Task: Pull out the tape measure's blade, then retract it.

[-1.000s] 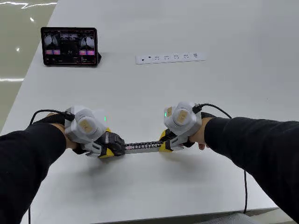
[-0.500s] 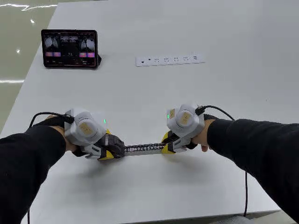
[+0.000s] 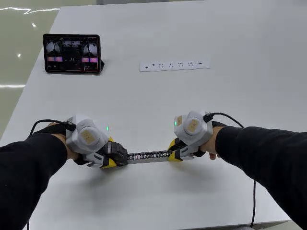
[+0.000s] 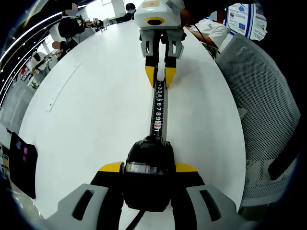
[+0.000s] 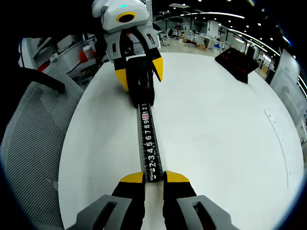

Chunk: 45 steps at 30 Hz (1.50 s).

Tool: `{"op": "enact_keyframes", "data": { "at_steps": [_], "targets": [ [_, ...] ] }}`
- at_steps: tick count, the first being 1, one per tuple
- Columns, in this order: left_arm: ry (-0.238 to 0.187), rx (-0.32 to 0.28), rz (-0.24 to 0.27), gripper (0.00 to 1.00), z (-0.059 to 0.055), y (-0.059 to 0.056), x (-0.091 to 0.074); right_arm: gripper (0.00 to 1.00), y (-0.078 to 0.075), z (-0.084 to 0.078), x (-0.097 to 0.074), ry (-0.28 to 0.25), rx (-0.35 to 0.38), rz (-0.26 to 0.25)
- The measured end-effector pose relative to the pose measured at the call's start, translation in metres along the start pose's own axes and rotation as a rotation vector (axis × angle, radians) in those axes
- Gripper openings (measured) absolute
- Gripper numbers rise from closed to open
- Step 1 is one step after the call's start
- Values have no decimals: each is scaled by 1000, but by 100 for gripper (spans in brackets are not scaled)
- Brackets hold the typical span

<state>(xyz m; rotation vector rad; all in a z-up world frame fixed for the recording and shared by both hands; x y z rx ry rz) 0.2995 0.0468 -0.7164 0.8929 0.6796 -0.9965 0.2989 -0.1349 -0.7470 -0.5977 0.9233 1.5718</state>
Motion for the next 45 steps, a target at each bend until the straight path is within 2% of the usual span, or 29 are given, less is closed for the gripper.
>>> {"op": "enact_keyframes", "data": {
  "at_steps": [45],
  "targets": [
    [4,2,4,33,0,-1,-2,10,0,-19,-16,6,33,-7]
  ]
}}
Point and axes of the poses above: the centre of the closed fingertips' face, and the gripper's own axes: x roughly forward along the fingers, y roughly to its left, z roughly out of its top, the point moved 4 cm from there along -x, roughly backward along the fingers, and after that the axes turned 13 degrees about z, right-handed, at the moved point
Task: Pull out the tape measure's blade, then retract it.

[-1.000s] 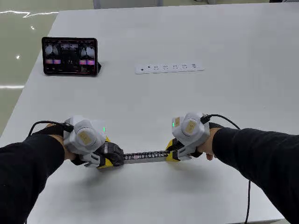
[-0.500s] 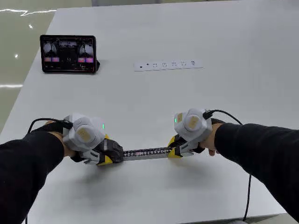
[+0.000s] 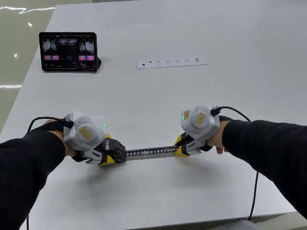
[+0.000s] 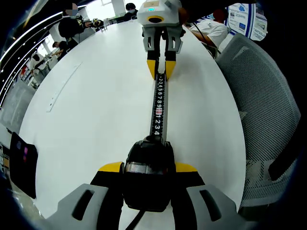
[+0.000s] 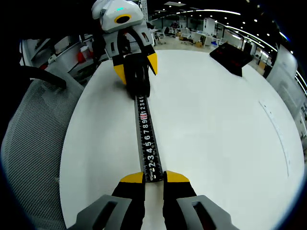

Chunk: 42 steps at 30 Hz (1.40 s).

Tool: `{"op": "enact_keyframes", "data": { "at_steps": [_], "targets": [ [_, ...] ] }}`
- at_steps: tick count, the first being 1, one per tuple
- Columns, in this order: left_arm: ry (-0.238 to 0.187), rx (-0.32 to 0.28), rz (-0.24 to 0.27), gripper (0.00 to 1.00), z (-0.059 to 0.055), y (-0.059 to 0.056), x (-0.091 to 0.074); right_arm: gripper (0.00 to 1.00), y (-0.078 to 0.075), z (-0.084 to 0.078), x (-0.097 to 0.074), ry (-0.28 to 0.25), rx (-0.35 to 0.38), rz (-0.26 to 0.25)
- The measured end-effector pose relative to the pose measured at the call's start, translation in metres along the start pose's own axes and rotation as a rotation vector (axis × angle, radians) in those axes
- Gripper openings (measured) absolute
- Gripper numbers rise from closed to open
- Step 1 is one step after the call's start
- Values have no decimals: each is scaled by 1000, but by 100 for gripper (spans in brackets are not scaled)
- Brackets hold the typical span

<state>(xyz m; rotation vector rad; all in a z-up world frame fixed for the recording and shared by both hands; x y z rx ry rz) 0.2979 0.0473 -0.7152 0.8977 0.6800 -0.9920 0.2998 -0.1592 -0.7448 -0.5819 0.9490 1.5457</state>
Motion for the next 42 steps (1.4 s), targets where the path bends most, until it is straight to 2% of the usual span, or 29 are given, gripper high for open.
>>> {"op": "enact_keyframes", "data": {
  "at_steps": [21,42],
  "targets": [
    [-2,-4,-4,34,3,-1,0,10,-1,-9,-5,-29,19,-10],
    [-3,-5,2,34,1,1,1,10,2,-13,-9,-17,14,3]
  ]
}}
Point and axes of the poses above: the centre of the closed fingertips' face, and the gripper's own axes: x roughly forward along the fingers, y roughly to its left, z roughly out of its top, the point moved 4 cm from there along -x, roughly backward along the fingers, and after that the axes turned 13 degrees about z, right-handed, at the moved point
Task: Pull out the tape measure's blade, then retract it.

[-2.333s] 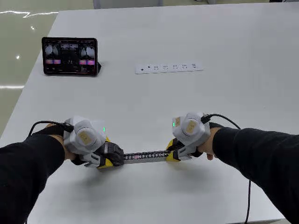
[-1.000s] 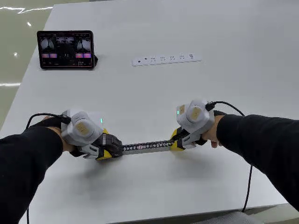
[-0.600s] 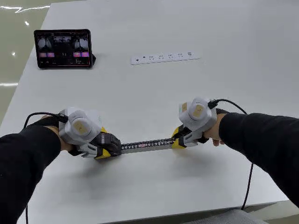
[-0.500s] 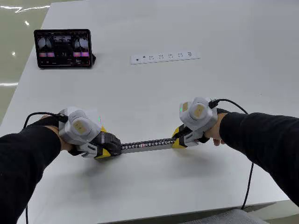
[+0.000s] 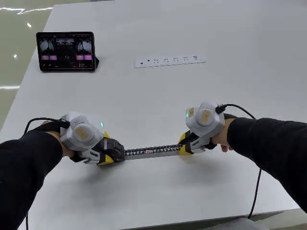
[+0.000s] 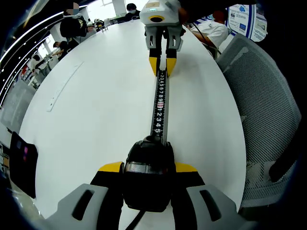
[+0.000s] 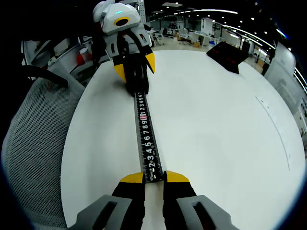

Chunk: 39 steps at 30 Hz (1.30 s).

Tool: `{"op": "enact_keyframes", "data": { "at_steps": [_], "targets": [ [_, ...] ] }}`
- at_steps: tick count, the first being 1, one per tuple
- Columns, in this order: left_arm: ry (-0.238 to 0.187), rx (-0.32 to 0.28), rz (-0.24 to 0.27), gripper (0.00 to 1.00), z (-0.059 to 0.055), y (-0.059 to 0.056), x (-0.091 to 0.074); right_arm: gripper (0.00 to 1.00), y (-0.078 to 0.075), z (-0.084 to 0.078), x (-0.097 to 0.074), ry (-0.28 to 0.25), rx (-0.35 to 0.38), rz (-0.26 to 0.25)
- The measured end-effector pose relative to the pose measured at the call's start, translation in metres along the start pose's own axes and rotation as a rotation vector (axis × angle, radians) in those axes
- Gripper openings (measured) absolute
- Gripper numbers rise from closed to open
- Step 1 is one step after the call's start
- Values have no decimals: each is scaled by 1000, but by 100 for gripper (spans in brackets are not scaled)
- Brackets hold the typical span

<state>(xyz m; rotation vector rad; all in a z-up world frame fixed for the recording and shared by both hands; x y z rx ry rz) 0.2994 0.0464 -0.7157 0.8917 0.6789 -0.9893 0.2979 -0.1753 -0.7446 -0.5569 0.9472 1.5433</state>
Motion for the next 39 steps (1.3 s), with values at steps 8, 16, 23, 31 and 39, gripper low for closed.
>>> {"op": "enact_keyframes", "data": {
  "at_steps": [8,16,23,31,39],
  "targets": [
    [2,0,0,34,0,-1,0,9,-1,-4,-3,6,-1,1],
    [4,0,0,34,0,0,1,9,0,-10,-8,8,9,-1],
    [5,0,0,34,0,0,1,9,0,-13,-10,13,13,3],
    [4,-2,0,34,0,0,2,9,-1,-17,-13,13,15,0],
    [2,-3,2,34,0,-1,2,9,-1,-21,-15,13,19,-2]
  ]
}}
Point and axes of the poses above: the centre of the closed fingertips' face, and the gripper's own axes: x roughly forward along the fingers, y roughly to its left, z roughly out of its top, the point moved 4 cm from there along -x, roughly backward along the fingers, and after that the axes turned 13 degrees about z, right-handed, at the moved point
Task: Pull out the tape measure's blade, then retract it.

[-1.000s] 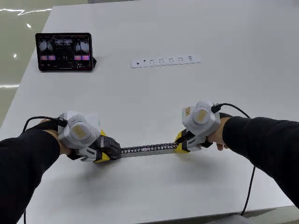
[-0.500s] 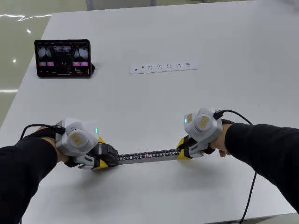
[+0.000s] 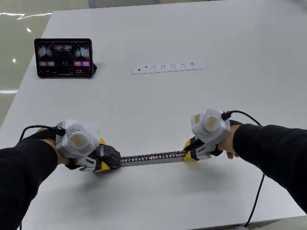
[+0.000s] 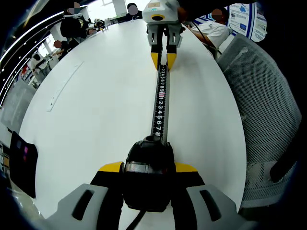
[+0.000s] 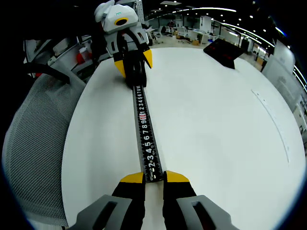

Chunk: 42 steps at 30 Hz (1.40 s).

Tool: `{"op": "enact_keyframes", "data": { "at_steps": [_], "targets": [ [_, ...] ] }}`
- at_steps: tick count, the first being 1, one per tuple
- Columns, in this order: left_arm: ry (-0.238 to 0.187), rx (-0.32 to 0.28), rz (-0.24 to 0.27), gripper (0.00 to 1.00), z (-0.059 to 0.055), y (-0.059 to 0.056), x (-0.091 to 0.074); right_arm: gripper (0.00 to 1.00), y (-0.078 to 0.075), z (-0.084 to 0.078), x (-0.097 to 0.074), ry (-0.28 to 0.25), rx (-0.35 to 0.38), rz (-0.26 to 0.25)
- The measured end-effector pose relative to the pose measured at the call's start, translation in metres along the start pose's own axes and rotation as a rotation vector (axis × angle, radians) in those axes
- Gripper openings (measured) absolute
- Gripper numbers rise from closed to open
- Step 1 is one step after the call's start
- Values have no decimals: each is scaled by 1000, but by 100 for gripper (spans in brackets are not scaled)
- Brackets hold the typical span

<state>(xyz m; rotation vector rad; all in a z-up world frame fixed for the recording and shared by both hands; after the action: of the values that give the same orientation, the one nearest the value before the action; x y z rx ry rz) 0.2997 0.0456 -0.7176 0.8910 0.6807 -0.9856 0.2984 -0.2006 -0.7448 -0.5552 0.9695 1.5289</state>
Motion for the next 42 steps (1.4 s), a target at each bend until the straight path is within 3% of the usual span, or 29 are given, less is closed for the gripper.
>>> {"op": "enact_keyframes", "data": {
  "at_steps": [42],
  "targets": [
    [-6,-1,1,34,2,-1,-2,9,0,-18,-13,12,18,-19]
  ]
}}
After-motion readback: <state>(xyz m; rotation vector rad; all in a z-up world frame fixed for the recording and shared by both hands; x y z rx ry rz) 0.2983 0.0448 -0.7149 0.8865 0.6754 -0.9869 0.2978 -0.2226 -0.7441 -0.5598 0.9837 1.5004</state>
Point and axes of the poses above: the centre of the closed fingertips' face, and the gripper's own axes: x roughly forward along the fingers, y roughly to its left, z roughly out of its top, the point moved 4 cm from there along -x, roughly backward along the fingers, and after that the axes turned 13 degrees about z, right-handed, at the moved point
